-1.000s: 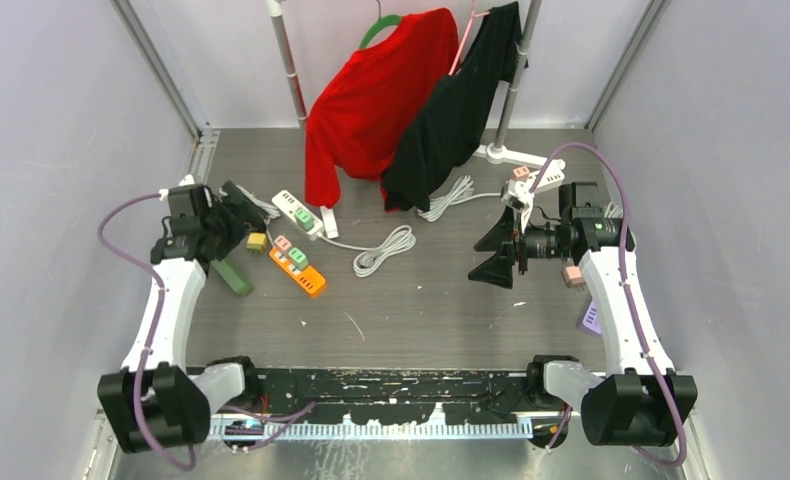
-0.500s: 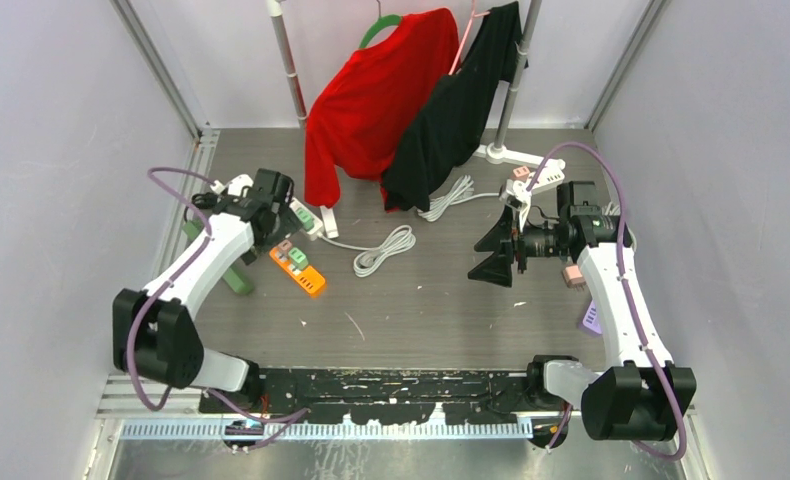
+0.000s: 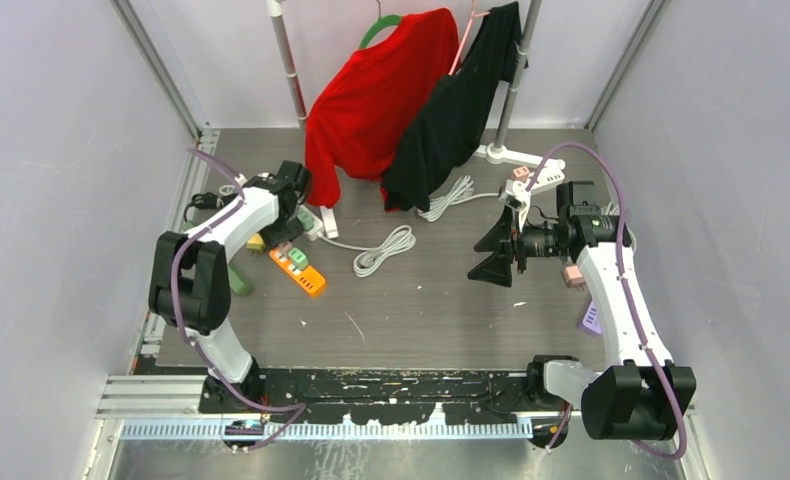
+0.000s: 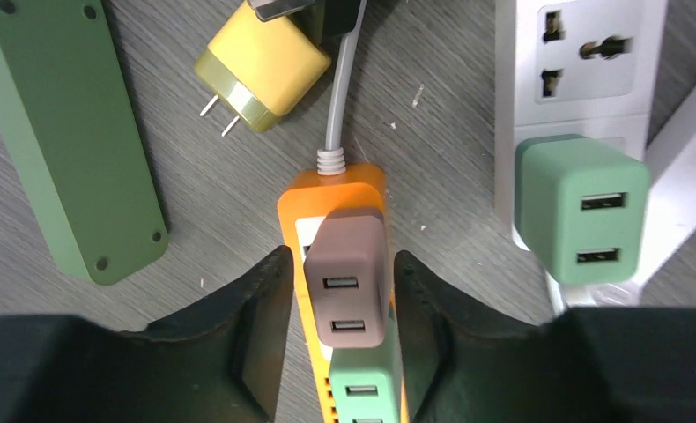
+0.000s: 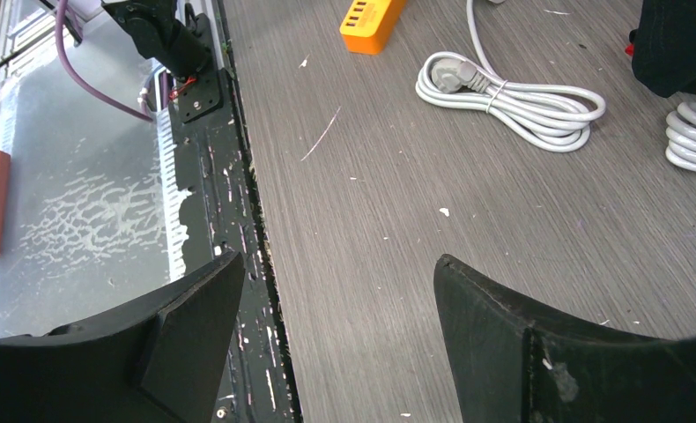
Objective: Pull the plug off the socket
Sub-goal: Move the socket to the center of the board.
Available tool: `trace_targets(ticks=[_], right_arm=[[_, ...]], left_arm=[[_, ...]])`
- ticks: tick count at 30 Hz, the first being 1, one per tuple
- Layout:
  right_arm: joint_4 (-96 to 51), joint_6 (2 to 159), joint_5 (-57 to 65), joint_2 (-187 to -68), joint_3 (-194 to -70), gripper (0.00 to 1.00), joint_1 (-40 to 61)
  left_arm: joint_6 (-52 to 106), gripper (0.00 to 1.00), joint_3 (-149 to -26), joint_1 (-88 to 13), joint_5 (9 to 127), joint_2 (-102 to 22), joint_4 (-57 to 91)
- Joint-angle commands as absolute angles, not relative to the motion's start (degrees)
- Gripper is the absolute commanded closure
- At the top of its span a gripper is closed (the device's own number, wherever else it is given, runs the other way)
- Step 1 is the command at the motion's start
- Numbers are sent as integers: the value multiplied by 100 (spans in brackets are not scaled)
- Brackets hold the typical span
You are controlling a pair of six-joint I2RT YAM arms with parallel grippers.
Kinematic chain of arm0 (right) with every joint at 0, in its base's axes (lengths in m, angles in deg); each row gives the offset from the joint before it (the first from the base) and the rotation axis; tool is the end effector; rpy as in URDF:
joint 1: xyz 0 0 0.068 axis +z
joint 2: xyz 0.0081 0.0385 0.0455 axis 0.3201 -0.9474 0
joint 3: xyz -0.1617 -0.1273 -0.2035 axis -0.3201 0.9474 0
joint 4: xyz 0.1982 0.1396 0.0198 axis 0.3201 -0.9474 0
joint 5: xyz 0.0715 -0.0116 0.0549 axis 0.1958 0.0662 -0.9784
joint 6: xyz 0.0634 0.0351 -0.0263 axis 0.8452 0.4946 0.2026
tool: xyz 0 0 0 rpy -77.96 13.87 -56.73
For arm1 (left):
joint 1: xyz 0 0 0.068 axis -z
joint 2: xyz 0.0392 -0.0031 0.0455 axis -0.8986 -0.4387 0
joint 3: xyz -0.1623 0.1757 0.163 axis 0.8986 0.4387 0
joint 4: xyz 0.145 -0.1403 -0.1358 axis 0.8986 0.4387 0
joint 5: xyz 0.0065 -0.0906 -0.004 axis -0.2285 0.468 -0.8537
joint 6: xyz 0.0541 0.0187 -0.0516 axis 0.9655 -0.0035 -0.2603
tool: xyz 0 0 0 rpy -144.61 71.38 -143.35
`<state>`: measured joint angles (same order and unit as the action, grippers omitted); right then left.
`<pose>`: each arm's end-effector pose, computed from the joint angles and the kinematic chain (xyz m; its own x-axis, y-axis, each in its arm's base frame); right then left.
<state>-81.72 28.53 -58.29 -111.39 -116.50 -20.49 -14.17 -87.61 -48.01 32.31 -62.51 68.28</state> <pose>0.1743 0.0560 0.3213 -0.3647 -0.2332 -0.9015 -0.9140 0.2747 0.2987 0.3193 -0.0597 0.2221 -0.6565 -0.5482 -0.5181 -0.6658 0.7440 0.0565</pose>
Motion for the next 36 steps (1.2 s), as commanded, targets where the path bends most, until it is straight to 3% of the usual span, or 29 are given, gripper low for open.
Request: trace_targets(ticks=[1, 4, 5, 8, 12, 21, 26, 36], right_arm=[[-8042, 2826, -5926, -11137, -11668, 16, -2017], [-8040, 2832, -5924, -11138, -11662, 16, -2016], [-8040, 2827, -5922, -11141, -11663, 16, -2016], [-8040, 2828, -5919, -11143, -11654, 16, -2021], [-8032, 2826, -5916, -11151, -11660, 16, -2016], [-8031, 2826, -5931, -11143, -11652, 16, -2010], [-8029, 2835, -5941, -11142, -11651, 16, -2011], [-7997, 2853, -5900, -11172, -11628, 16, -2008]], left_arm=[[-1408, 56, -8905, -4819, 2987, -6347, 6904], [-1426, 59, -8797, -4818, 3024, -6331, 6800], [-1428, 62, -8759, -4819, 3054, -6313, 6745], [-1453, 86, -8631, -4820, 3257, -6234, 6668], [-1376, 94, -8335, -4824, 3854, -6005, 6337], [-2043, 96, -6903, -4642, 5202, -4193, 5381], [-3103, 95, -6185, -3930, 5172, -3161, 4749], [-4816, 93, -6269, -2063, 4421, -3635, 4490]])
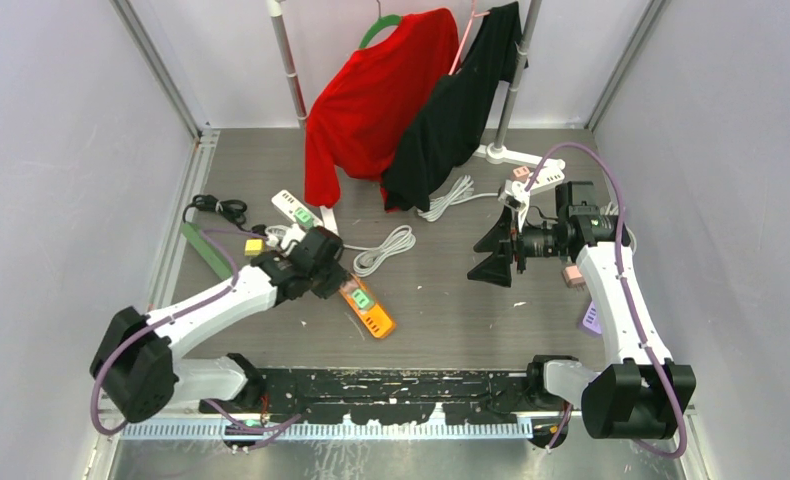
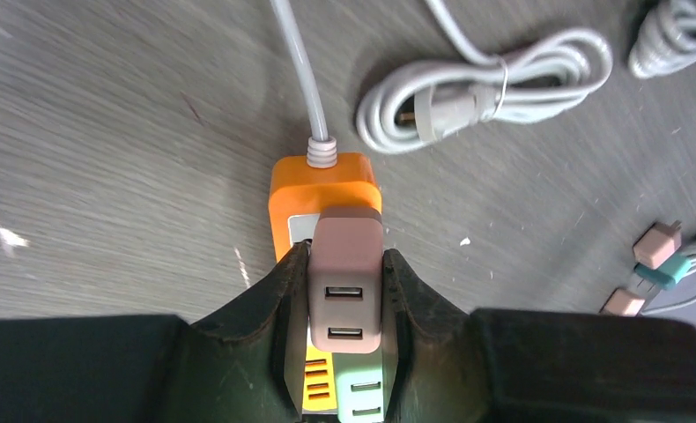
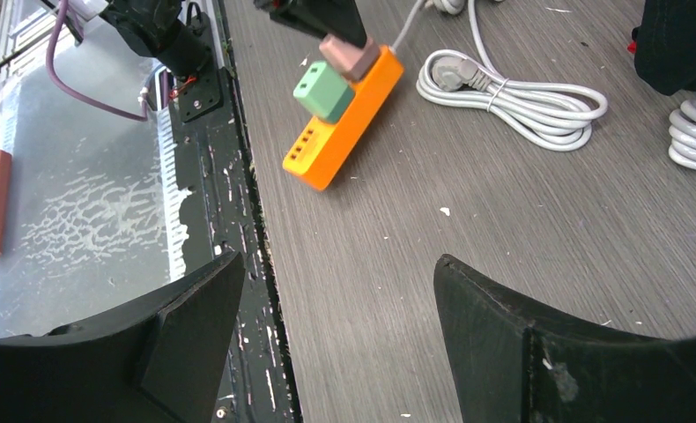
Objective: Pull the plug off the socket
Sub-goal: Move the socket to the center of the board.
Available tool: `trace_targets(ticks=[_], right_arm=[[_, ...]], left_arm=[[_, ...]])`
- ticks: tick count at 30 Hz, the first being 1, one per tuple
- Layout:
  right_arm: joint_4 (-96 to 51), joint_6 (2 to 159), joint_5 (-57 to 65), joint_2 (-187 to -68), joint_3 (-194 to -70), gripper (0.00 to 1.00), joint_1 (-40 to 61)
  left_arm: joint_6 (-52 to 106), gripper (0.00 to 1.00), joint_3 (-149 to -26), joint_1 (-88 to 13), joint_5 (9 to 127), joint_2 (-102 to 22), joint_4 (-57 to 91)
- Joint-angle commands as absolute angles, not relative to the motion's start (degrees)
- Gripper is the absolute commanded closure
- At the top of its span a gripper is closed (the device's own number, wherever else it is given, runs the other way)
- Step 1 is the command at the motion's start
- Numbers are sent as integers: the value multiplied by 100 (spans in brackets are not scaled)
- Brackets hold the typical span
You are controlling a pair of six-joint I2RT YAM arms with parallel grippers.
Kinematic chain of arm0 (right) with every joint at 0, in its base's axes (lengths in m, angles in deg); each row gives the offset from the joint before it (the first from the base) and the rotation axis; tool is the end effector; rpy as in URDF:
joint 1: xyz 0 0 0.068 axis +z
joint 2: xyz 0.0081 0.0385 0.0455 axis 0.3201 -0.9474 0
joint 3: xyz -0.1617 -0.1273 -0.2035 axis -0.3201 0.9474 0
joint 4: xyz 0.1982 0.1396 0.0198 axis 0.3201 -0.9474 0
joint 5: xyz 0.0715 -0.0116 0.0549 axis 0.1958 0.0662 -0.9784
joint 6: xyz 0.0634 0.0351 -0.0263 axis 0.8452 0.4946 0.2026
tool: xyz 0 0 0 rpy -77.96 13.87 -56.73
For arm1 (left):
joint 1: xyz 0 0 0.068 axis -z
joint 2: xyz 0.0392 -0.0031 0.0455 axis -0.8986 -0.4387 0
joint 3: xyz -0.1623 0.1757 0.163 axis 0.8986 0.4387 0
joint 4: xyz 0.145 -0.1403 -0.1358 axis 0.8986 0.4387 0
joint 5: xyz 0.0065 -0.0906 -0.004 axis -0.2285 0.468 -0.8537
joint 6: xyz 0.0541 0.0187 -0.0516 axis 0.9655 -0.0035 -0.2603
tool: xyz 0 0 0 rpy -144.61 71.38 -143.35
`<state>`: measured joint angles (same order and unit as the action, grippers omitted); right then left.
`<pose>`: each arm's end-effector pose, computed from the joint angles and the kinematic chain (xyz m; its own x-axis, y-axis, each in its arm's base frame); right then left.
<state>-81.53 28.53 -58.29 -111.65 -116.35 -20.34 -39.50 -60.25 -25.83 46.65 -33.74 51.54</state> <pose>0.1752 0.0564 0.3200 -0.3675 -0.2340 -0.9001 -0.9135 0.2723 0.3022 0.1876 -0.1281 0.2246 -0.6220 -0.7233 -0.2999 -0.5410 0.6739 -0.5031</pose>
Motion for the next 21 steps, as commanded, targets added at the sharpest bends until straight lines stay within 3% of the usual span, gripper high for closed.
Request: trace_targets(ticks=[1, 11, 16, 21], right_arm=[[-7996, 2857, -5899, -11182, -11631, 16, -2010], [-7996, 2853, -5873, -11170, -11629, 16, -2010], [-7996, 2853, -5871, -11168, -11627, 16, -2008], [-7996, 2850, -5878, -11172, -11627, 16, -2008]], left_arm=[[-4873, 93, -6348, -1931, 4352, -3683, 4475], [-4712, 60, -7238, -1150, 4898, -4989, 3817], [-4134, 53, -7357, -1151, 5122, -5002, 3630], [-2771, 52, -7336, -1151, 5099, -4528, 3618]])
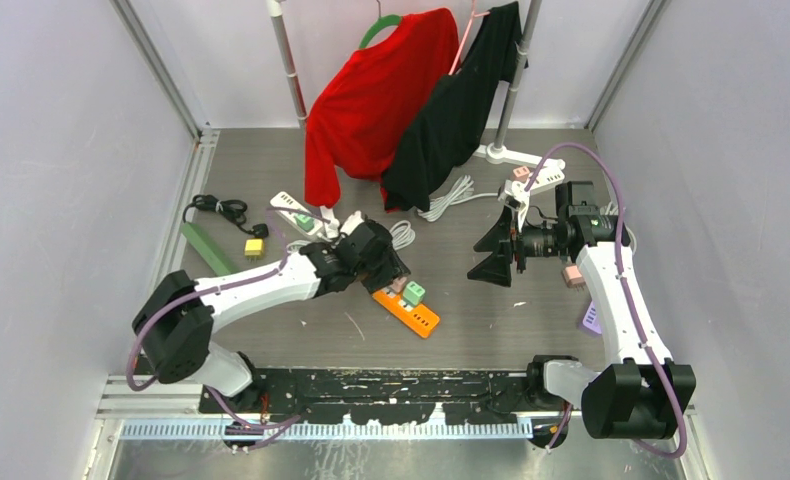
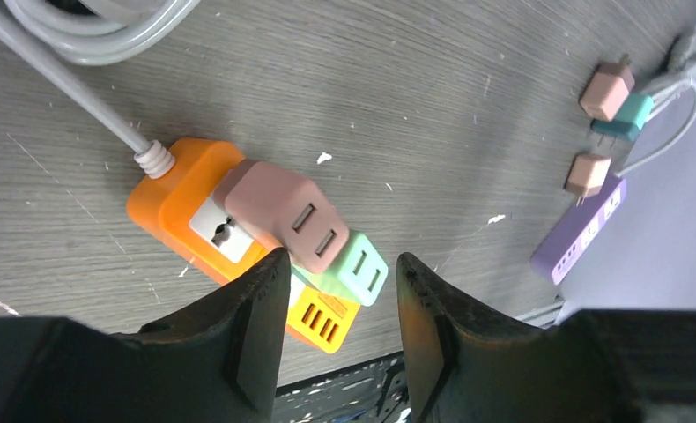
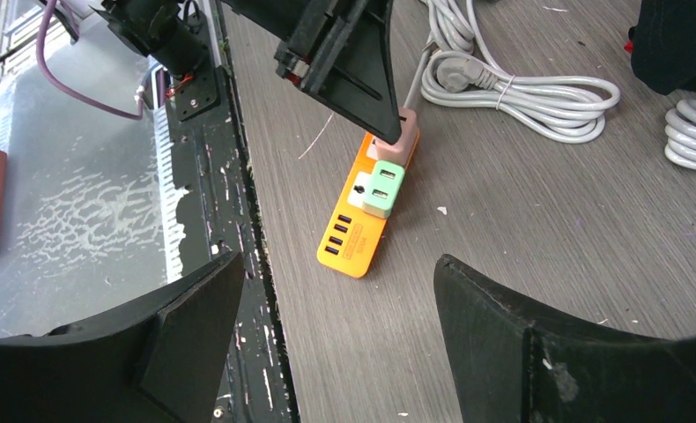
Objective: Pull the plug off the socket
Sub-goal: Move the socket to the center of the board.
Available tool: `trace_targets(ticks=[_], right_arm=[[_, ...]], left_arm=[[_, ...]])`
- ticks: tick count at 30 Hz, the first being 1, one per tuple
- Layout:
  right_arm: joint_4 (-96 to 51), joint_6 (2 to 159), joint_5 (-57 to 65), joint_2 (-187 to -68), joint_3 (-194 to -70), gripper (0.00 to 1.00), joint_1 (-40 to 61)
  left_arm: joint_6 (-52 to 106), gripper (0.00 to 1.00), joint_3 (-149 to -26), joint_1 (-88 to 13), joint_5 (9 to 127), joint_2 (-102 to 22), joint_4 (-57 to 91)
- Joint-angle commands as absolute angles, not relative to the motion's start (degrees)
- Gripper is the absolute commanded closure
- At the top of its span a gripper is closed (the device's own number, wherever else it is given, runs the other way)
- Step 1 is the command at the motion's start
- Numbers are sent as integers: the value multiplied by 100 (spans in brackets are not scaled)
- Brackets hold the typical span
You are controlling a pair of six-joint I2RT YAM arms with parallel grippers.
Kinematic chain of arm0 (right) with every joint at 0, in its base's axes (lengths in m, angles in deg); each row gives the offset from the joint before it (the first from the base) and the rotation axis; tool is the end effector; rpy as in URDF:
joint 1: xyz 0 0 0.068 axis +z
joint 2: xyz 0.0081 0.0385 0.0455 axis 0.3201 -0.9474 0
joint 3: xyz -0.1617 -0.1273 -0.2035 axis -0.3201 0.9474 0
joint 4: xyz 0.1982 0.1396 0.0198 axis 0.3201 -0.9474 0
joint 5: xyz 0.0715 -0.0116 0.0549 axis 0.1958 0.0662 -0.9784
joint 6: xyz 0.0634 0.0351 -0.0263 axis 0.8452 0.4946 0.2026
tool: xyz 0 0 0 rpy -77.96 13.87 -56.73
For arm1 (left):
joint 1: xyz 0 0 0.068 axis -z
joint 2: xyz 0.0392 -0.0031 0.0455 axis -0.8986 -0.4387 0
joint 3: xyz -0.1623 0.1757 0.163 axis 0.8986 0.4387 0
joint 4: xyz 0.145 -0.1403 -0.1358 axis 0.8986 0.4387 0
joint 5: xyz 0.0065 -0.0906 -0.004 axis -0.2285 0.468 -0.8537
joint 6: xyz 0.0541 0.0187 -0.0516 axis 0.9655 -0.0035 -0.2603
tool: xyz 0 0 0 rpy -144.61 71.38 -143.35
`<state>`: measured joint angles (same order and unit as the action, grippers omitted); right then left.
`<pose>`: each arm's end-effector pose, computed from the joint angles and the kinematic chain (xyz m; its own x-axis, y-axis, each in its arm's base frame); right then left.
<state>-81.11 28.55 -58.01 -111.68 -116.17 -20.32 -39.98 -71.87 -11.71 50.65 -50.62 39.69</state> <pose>0.1759 0.0563 0.3191 -0.3651 -0.2374 -0.9002 -0.9140 0.2753 0.2980 0.2019 -0.2436 0.2302 -0.7929 -0.5573 -0.2464 -0.3206 0.7255 -0.6090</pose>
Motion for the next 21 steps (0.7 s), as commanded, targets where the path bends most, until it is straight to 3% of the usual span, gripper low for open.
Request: trace_targets(ticks=[1, 10, 13, 15, 21], right_arm=[[-7996, 2848, -5874, -11174, -11630, 16, -2008], [-7983, 2844, -5872, -11212, -11624, 16, -2008], [-7979, 2852, -5871, -11237, -11623, 16, -2008], [-7979, 2865, -5868, -11261, -11621, 16, -2008], [-7961, 2871, -5870, -11276, -11613, 16, -2007]], left_arm=[[-2261, 52, -7289, -1151, 5122, -4399, 3601], [1852, 50, -7111, -1155, 6230, -3349, 3958], [3006, 54, -6847, -1157, 6616, -3164, 3956], [3765, 58, -6617, -1160, 6865, -3121, 3866], [5924, 56, -6289, -1160, 7030, -3463, 3824]])
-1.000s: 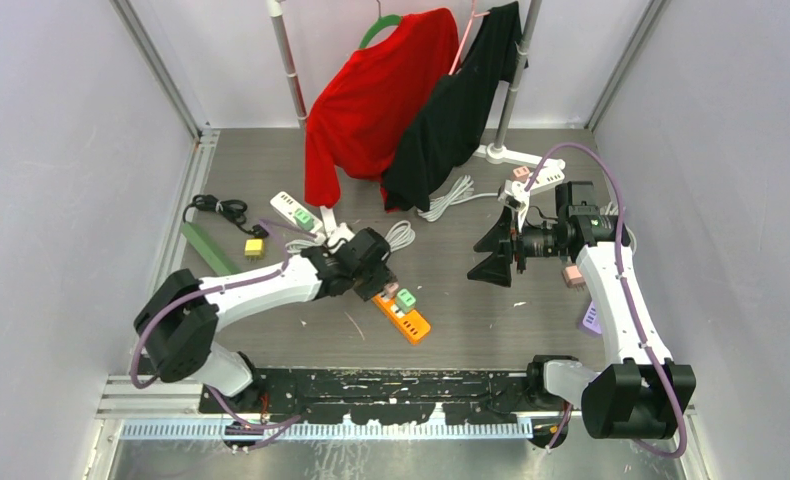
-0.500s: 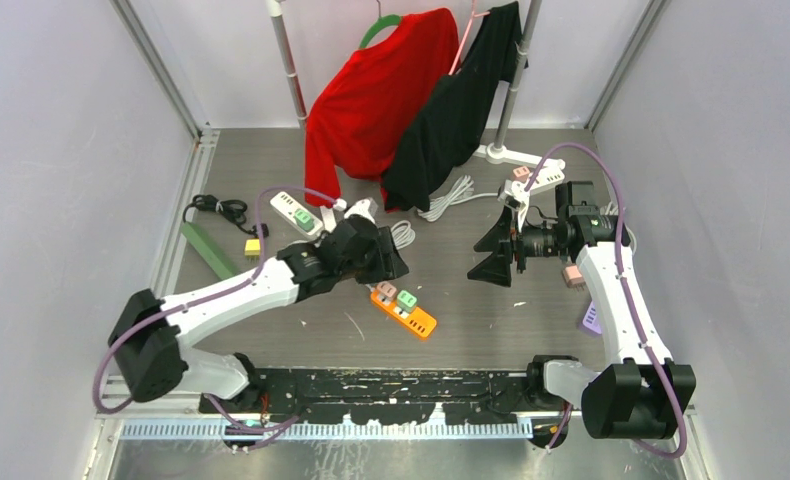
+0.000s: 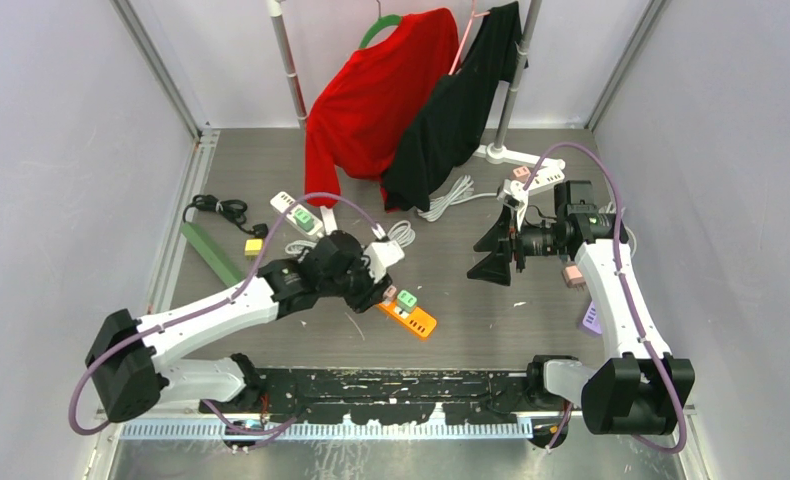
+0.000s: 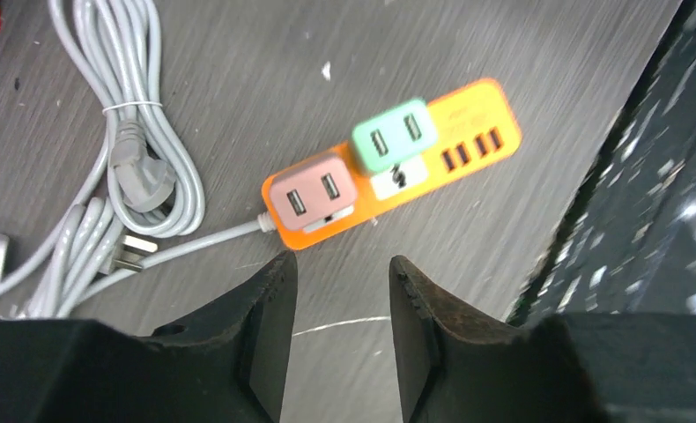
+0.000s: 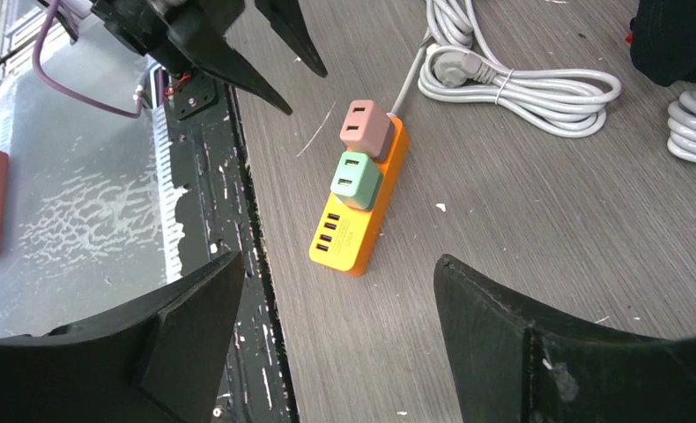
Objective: Pull the plug off the socket
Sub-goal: Move the socket to the center of the board.
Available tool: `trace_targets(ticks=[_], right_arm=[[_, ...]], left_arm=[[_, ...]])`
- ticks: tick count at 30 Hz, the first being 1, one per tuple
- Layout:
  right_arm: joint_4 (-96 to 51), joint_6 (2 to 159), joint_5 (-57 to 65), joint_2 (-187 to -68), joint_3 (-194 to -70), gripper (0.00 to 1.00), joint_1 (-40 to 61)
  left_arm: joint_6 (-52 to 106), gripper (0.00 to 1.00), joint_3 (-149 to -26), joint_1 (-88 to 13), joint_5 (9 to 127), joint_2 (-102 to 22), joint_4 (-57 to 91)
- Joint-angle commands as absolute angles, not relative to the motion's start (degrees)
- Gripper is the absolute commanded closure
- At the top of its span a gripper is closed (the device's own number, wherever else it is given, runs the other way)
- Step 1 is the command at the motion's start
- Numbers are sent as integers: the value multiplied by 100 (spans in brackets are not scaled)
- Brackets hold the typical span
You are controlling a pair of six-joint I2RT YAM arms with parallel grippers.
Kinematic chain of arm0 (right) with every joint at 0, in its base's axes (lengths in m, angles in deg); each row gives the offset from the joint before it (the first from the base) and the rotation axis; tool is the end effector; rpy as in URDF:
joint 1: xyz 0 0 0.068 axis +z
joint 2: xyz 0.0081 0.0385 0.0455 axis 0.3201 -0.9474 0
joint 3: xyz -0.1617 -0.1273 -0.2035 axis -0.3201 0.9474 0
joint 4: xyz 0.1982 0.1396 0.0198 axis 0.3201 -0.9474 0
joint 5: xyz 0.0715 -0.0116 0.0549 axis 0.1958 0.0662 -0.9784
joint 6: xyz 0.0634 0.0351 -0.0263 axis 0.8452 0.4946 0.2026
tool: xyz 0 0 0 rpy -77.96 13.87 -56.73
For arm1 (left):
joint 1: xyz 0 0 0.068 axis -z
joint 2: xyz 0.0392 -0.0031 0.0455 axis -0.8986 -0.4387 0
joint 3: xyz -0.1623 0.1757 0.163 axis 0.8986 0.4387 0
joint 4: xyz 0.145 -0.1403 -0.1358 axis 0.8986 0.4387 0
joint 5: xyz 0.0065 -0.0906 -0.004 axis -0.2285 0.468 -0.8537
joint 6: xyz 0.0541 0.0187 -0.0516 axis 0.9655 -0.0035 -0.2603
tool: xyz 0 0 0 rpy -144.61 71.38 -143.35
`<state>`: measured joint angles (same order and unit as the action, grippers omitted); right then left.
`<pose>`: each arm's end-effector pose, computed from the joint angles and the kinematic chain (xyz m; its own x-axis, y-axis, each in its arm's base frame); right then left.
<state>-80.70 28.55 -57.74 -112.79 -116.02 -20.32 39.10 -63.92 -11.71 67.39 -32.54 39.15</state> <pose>0.1805 0.0561 0.3154 -0.3789 -0.2401 -0.8937 -0.9089 0.2783 0.3106 0.1494 -0.2069 0.2692 -0.3833 0.5013 -0.7758 0.8467 0.5263 -0.0783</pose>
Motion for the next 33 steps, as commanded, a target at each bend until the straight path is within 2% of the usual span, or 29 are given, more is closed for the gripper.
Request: trace_targets(ticks=[1, 5, 9, 12, 15, 20, 27, 33], right_arm=[[-7961, 2870, -5864, -11269, -11613, 16, -2008], [-7961, 2870, -5876, -11265, -11617, 16, -2008], [-7961, 2877, -5886, -11242, -11612, 16, -2001], [-7962, 2870, -5891, -11230, -11608, 16, -1992], [-7961, 2870, -5897, -11232, -11601, 16, -1969], [-7961, 2870, -5885, -11235, -11608, 16, -1937], [-7961, 2872, -5888, -11241, -11600, 16, -1929], [-7952, 2876, -5885, -11260, -11591, 16, -1920]], left_arm=[[6158, 56, -6308, -1157, 6864, -3561, 3828], [6868, 50, -6347, -1259, 6826, -3987, 3674], [7226, 42, -5776, -1499, 7607, -3993, 2440], [7533, 40, -5502, -1535, 7830, -4098, 1759], [7794, 42, -5657, -1557, 7987, -4297, 1886], [8029, 54, -6003, -1609, 8317, -4608, 2213], [8251, 57, -6287, -1652, 8686, -4955, 2577], [8312, 55, -6394, -1761, 8708, -4967, 2650]])
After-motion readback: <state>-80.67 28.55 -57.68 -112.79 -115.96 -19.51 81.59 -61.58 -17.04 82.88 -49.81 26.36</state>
